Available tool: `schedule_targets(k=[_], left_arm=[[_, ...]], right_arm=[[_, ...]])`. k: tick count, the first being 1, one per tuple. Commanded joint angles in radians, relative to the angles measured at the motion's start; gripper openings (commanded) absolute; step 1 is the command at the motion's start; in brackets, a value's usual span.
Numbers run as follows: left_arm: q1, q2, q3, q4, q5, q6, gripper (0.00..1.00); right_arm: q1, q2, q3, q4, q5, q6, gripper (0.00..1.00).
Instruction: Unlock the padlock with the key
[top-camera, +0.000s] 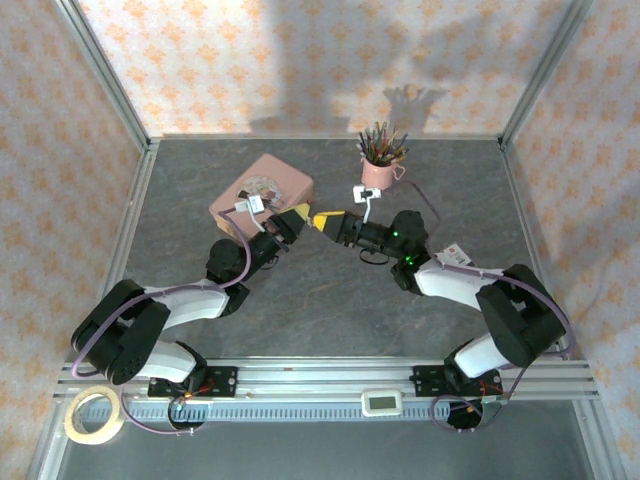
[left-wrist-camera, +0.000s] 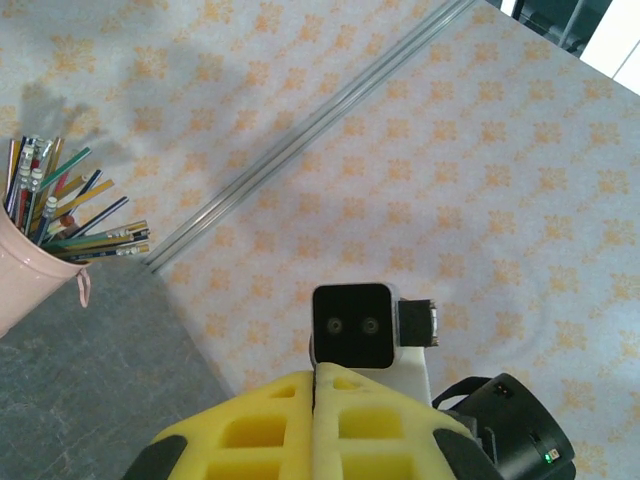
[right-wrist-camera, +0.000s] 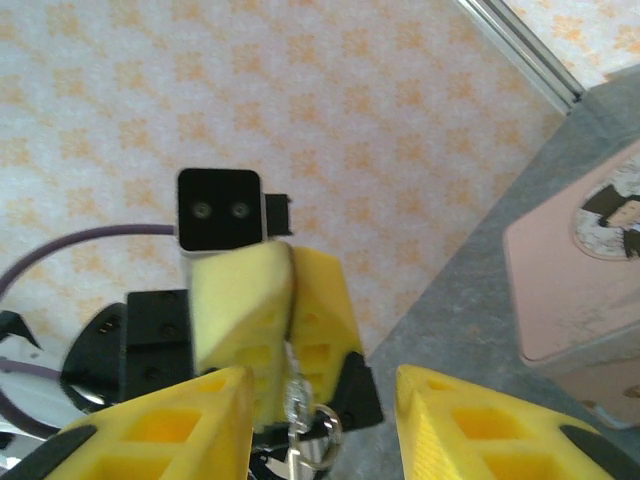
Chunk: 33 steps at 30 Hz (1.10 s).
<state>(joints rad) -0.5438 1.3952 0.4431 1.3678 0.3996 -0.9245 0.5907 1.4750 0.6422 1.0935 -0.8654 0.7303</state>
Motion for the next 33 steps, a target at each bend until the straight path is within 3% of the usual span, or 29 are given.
schedule_targets(k=[1, 11, 19, 26, 33], left_arm=[[-0.010, 0.008, -0.009, 0.086, -0.022, -0.015, 0.00], [-0.019, 0.006, -0.014, 0.103, -0.043, -0.021, 0.00], [-0.022, -0.002, -0.027, 0.107, -0.053, -0.023, 0.00], [-0.025, 0.005, -0.043, 0.125, -0.063, -0.040, 0.00], [-0.028, 0.014, -0.043, 0.140, -0.063, -0.049, 0.00]], right_arm=[[0.014, 0.008, -0.002, 0.108, -0.023, 0.038, 0.41], [0.040, 0.047, 0.006, 0.136, -0.011, 0.052, 0.33], [0.043, 0.072, 0.034, 0.146, -0.014, 0.056, 0.15], [0.043, 0.067, 0.032, 0.151, 0.009, 0.058, 0.22], [0.046, 0.091, 0.033, 0.186, -0.001, 0.089, 0.15]])
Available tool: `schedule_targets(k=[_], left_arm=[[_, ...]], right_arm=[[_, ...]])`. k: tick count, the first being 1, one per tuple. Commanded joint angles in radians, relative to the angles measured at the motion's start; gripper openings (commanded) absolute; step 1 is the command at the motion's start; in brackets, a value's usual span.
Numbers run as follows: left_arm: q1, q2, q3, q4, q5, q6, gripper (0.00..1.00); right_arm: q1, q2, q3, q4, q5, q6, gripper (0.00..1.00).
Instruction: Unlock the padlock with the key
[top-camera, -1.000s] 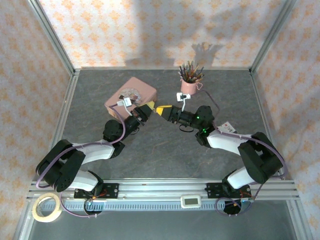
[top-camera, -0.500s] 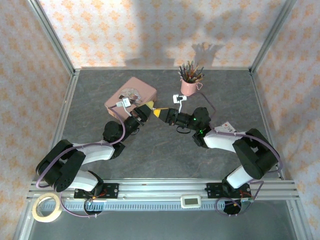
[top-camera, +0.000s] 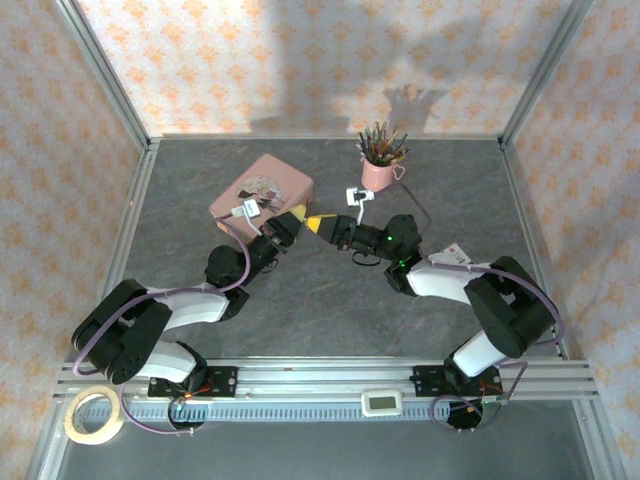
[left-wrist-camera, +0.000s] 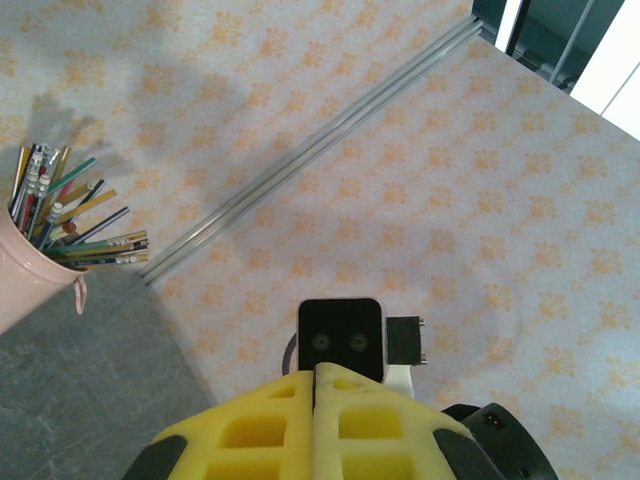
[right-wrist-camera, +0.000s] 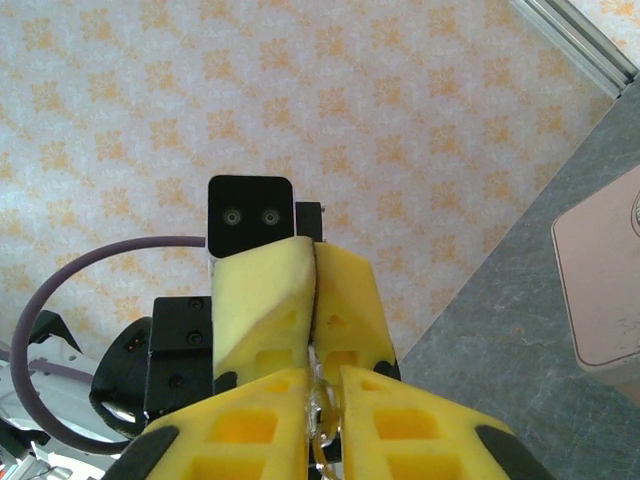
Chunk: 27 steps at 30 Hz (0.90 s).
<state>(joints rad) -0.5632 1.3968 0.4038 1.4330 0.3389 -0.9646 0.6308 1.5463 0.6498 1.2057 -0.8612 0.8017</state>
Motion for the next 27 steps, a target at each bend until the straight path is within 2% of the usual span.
schedule_targets(k=[1, 5, 7, 8, 12, 13, 16, 17, 20, 23, 27], left_arm=[[-0.009, 0.012, -0.004, 0.075, -0.004, -0.009, 0.00], [-0.012, 0.012, -0.003, 0.076, -0.006, -0.010, 0.00], [-0.013, 0.014, -0.003, 0.077, -0.008, -0.010, 0.00], [-0.014, 0.012, -0.003, 0.076, -0.008, -0.011, 0.00], [-0.013, 0.005, -0.012, 0.074, -0.024, -0.011, 0.00], [-0.012, -0.001, -0.018, 0.069, -0.034, -0.006, 0.06], [0.020, -0.056, -0.038, -0.023, -0.084, 0.018, 0.53], [0.040, -0.087, -0.040, -0.117, -0.106, 0.021, 0.60], [0.086, -0.166, -0.039, -0.345, -0.161, 0.046, 0.62], [0.093, -0.228, -0.036, -0.538, -0.211, 0.087, 0.62], [0.081, -0.237, -0.050, -0.657, -0.208, 0.084, 0.61]], right_arm=[[0.007, 0.024, 0.024, 0.081, -0.006, 0.023, 0.16], [0.013, 0.039, 0.025, 0.107, -0.003, 0.038, 0.18], [0.016, 0.044, 0.028, 0.116, -0.004, 0.041, 0.10], [0.016, 0.046, 0.028, 0.119, -0.005, 0.042, 0.02], [0.012, 0.036, 0.021, 0.102, 0.006, 0.029, 0.00], [0.007, 0.031, 0.019, 0.082, 0.008, 0.018, 0.00], [-0.013, -0.012, 0.026, -0.107, 0.025, -0.098, 0.00], [-0.016, -0.035, 0.030, -0.202, 0.044, -0.166, 0.00], [-0.019, -0.099, 0.058, -0.489, 0.127, -0.370, 0.00], [-0.016, -0.147, 0.081, -0.703, 0.237, -0.536, 0.00], [-0.016, -0.193, 0.090, -0.868, 0.386, -0.674, 0.00]])
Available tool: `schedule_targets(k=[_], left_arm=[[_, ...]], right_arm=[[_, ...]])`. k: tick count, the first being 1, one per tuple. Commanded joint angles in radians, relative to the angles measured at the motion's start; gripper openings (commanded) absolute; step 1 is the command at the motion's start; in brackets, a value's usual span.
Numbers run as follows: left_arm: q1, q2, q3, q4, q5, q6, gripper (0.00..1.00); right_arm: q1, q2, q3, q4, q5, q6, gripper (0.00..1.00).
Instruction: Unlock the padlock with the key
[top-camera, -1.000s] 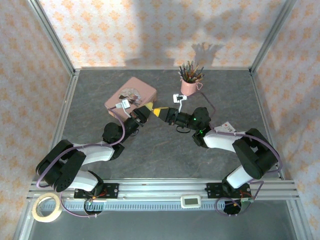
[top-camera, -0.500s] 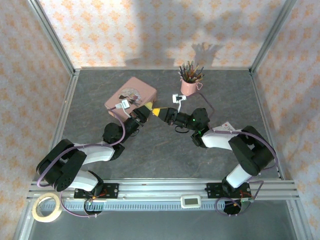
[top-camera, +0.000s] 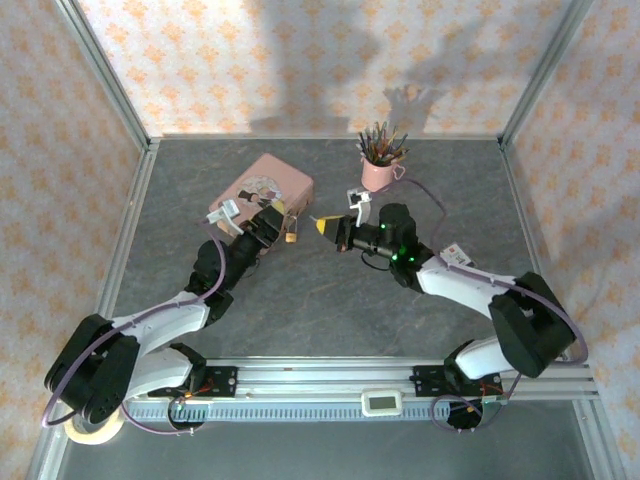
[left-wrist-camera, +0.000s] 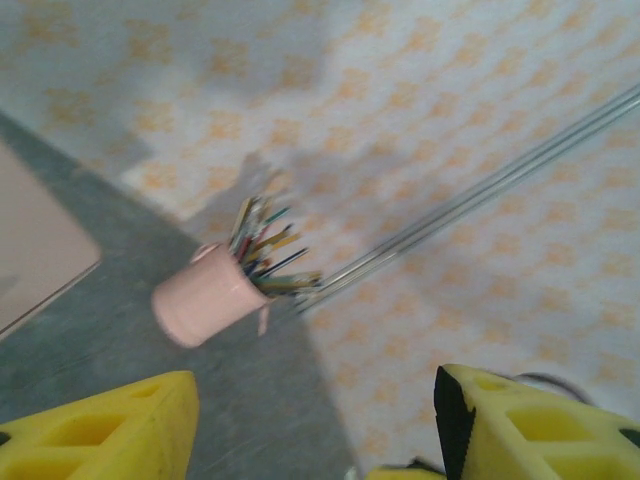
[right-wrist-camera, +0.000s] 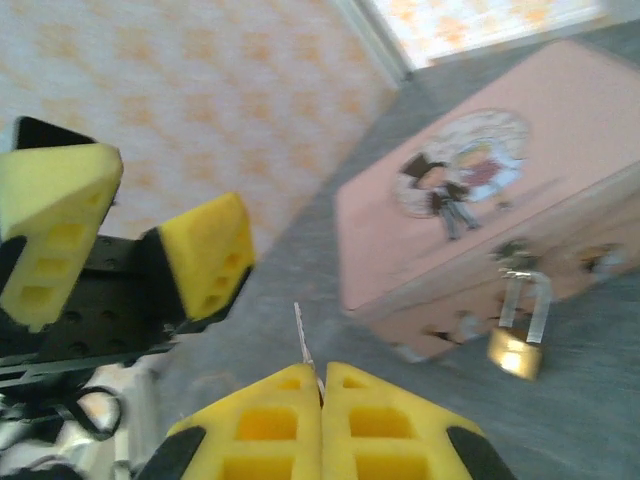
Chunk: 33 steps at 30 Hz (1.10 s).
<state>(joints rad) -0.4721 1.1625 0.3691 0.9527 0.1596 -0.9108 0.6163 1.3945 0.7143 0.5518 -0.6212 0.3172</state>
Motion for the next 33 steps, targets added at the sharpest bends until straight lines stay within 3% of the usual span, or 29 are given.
schedule_targets(k=[1, 6, 15, 26, 33], left_arm=[[-0.016, 0.011, -0.021, -0.183, -0.026, 0.021, 0.61], [-0.052, 0.108, -0.029, -0.169, -0.064, -0.009, 0.59], [-0.050, 0.278, 0.029, -0.126, -0.186, -0.005, 0.59], [0.038, 0.348, 0.021, -0.142, -0.279, 0.071, 0.59], [0.095, 0.338, 0.076, -0.229, -0.339, 0.200, 0.60]], right_arm=[[-0.001, -0.051, 0.023, -0.238, 0.179, -0.217, 0.00], [0.005, -0.083, 0.018, -0.282, 0.290, -0.300, 0.00], [0.010, -0.128, -0.093, -0.158, 0.269, -0.499, 0.00], [0.008, -0.145, -0.154, -0.074, 0.238, -0.479, 0.00], [0.008, -0.141, -0.159, -0.054, 0.239, -0.466, 0.00]])
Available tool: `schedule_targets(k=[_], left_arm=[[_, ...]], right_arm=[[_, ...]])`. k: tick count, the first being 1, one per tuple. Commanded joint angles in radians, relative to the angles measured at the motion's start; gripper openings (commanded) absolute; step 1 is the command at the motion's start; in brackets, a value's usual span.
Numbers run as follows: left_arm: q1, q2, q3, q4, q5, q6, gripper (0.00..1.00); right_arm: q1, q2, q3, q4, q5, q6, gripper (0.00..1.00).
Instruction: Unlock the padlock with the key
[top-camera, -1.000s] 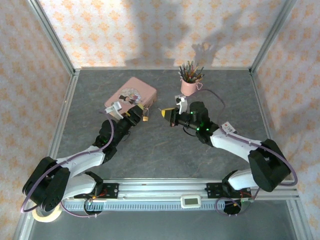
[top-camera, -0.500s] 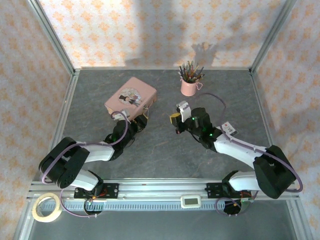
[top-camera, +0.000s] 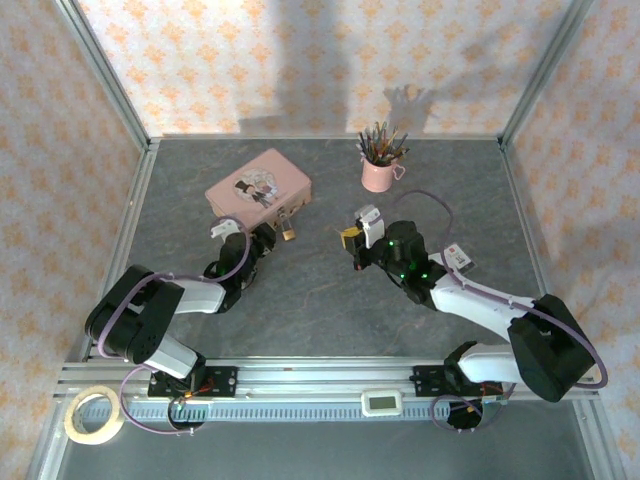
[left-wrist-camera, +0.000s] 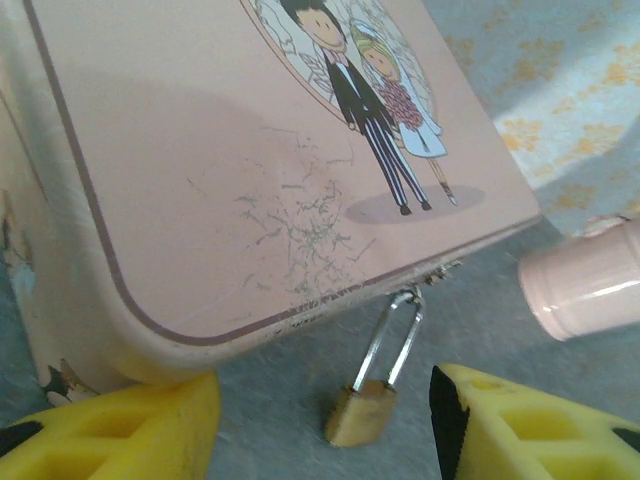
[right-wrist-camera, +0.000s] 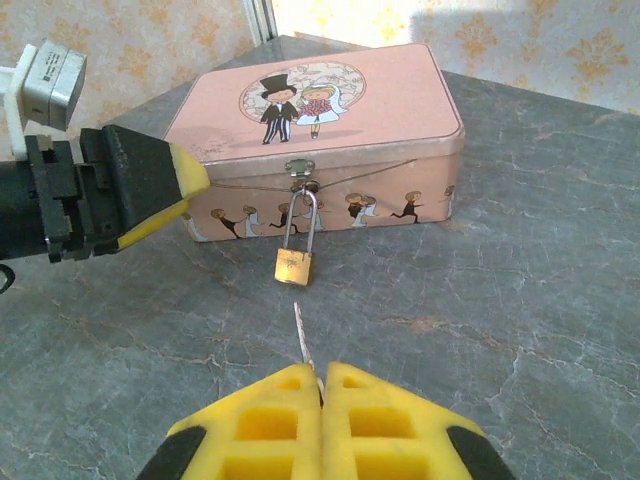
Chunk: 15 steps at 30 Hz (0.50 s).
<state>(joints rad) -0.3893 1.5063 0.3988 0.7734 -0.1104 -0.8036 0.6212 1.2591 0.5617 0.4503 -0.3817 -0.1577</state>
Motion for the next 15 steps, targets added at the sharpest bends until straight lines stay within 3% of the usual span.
schedule_targets(k=[1, 3, 5, 9, 15], left_arm=[[0.015, -0.006, 0.056, -0.065, -0.080, 0.113, 0.61], [0.019, -0.001, 0.074, -0.075, -0.063, 0.144, 0.63], [0.020, 0.011, 0.089, -0.063, 0.010, 0.165, 0.72], [0.013, 0.075, 0.121, -0.024, 0.195, 0.135, 0.74], [-0.016, 0.178, 0.197, -0.080, 0.188, 0.081, 0.72]], right_arm=[[0.003, -0.006, -0.005, 0.047, 0.000, 0.009, 0.00], [0.004, -0.006, -0.002, 0.045, -0.003, 0.010, 0.00], [0.003, -0.008, 0.000, 0.044, -0.007, 0.013, 0.00], [0.003, -0.009, 0.001, 0.042, -0.010, 0.021, 0.00], [0.003, -0.013, 0.000, 0.042, -0.017, 0.036, 0.00]])
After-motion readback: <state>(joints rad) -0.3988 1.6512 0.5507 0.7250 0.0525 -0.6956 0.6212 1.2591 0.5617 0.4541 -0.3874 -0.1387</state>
